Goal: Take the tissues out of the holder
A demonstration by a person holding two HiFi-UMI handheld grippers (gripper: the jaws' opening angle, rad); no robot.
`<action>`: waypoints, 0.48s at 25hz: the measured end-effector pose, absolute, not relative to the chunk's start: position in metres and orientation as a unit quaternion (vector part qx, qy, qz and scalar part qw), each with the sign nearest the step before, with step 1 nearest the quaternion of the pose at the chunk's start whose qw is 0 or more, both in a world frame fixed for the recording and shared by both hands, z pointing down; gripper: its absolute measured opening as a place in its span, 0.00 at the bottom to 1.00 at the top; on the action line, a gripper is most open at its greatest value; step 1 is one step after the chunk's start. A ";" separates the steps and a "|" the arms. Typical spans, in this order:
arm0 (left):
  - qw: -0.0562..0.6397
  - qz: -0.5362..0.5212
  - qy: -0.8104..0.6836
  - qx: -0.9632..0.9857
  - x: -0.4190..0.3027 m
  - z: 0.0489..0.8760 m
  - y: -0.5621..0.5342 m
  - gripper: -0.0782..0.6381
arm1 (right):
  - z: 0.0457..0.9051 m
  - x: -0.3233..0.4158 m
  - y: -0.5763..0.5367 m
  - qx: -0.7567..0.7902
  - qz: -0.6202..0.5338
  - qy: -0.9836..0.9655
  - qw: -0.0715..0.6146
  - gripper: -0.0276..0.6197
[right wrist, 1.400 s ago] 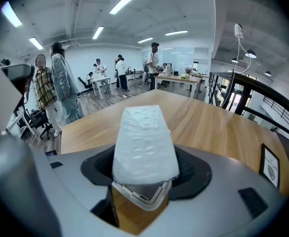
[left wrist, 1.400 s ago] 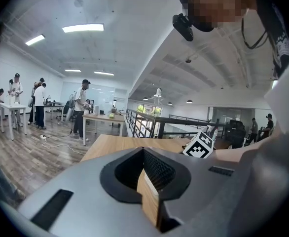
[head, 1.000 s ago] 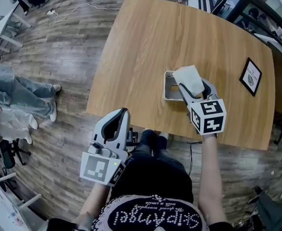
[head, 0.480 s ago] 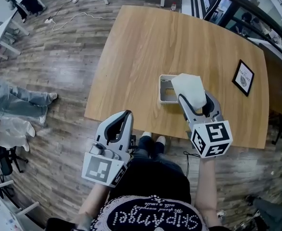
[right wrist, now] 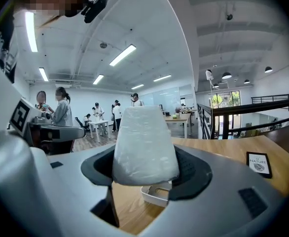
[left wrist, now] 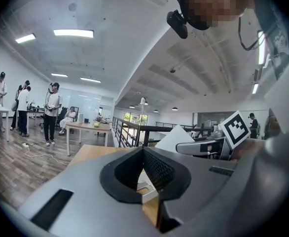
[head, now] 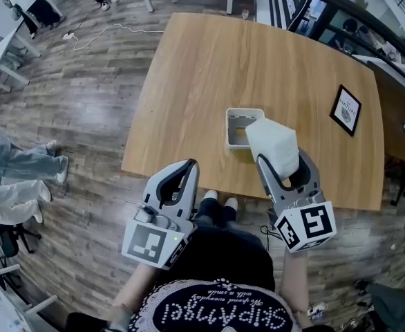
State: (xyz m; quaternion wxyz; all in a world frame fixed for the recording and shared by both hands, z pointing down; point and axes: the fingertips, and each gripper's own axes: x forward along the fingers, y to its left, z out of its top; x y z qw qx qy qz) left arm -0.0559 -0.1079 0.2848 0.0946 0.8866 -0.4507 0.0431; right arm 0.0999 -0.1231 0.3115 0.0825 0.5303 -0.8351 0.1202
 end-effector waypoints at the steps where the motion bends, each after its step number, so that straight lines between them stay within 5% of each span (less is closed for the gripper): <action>1: 0.094 0.043 -0.448 0.888 -0.054 0.284 -0.107 0.12 | 0.310 0.099 -0.120 0.529 0.116 -0.837 0.080 0.49; 12: 0.096 0.044 -0.437 0.893 -0.045 0.286 -0.101 0.12 | 0.307 0.109 -0.088 0.553 0.095 -0.824 0.077 0.49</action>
